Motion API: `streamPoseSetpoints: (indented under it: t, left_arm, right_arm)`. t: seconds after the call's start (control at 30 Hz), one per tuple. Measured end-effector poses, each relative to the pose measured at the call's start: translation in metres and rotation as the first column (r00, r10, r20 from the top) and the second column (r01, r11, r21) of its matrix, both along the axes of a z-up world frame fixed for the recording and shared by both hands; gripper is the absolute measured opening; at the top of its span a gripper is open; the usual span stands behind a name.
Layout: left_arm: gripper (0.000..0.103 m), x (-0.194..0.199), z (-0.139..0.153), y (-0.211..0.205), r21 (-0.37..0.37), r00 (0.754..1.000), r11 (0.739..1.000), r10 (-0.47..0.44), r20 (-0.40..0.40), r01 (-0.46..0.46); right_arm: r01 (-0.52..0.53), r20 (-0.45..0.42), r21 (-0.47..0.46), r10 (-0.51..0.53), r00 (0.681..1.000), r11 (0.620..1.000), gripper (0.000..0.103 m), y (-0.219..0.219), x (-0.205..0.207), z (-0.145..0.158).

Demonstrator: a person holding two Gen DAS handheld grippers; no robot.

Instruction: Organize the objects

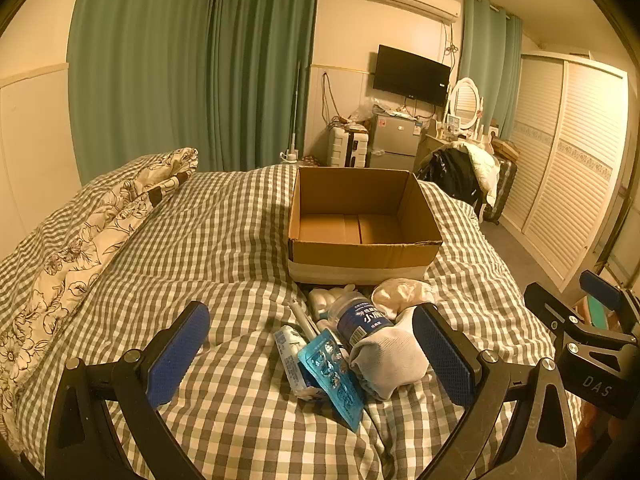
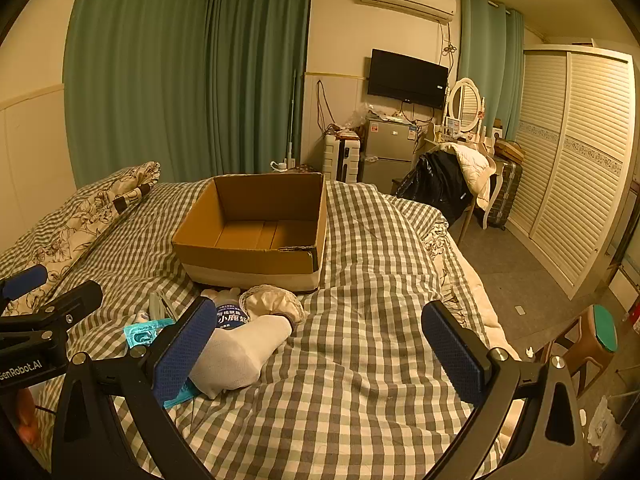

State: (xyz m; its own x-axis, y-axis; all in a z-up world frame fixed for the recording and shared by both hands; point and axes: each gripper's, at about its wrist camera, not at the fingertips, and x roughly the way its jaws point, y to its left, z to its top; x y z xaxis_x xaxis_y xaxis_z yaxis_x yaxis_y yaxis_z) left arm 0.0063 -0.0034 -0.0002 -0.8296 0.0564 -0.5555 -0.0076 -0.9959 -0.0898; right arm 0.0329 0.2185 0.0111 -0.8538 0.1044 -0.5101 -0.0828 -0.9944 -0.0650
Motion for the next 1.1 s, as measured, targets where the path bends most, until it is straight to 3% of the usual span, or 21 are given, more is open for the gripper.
streamPoseSetpoints:
  t: [1.1]
  left_arm:
    - [0.103, -0.0012, 0.0014, 0.0013, -0.02, 1.0, 1.0, -0.017, 0.005, 0.017]
  right_arm:
    - [0.0, -0.003, 0.009, 0.0, 1.0, 1.0, 0.103, -0.0028, 0.0005, 0.0012]
